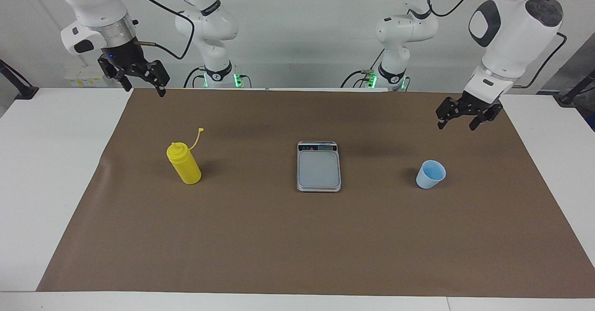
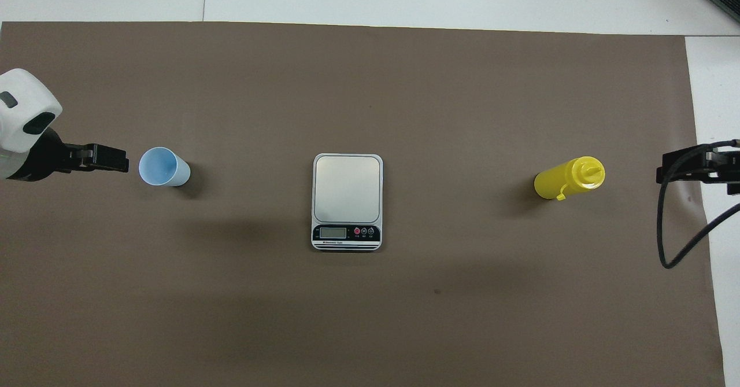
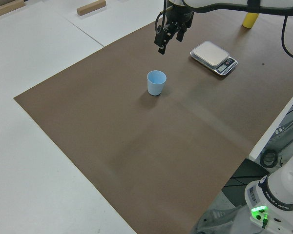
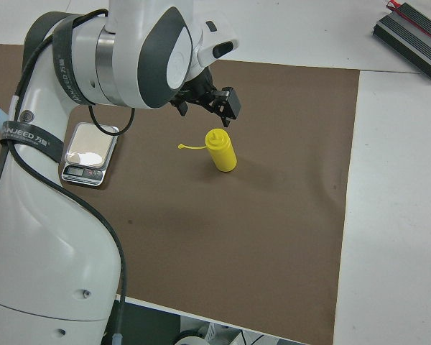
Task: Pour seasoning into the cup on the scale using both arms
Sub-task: 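Reach the left gripper to the light blue cup and grasp it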
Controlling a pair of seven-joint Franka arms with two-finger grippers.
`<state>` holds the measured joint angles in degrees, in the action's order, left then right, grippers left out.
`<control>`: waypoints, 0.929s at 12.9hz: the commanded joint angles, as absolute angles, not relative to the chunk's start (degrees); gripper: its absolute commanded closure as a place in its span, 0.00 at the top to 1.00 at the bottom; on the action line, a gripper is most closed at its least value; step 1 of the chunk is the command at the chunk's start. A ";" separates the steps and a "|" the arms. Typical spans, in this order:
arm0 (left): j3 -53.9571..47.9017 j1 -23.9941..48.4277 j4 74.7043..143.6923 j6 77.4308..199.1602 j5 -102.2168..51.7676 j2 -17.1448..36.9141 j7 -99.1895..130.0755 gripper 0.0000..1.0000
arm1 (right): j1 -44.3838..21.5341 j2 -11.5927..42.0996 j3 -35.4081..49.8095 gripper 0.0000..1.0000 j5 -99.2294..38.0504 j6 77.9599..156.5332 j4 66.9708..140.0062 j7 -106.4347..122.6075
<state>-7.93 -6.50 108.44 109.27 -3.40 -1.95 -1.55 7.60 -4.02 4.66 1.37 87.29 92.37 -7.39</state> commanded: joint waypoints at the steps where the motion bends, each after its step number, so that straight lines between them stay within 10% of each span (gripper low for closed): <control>1: -8.26 -7.82 114.67 118.00 -3.78 -0.97 1.39 1.00 | 7.91 -5.01 4.66 1.00 0.53 86.75 93.16 -6.50; 12: -8.35 -8.44 121.99 135.34 -4.13 7.38 13.62 1.00 | 7.91 -5.01 4.75 1.00 0.53 86.75 93.16 -6.50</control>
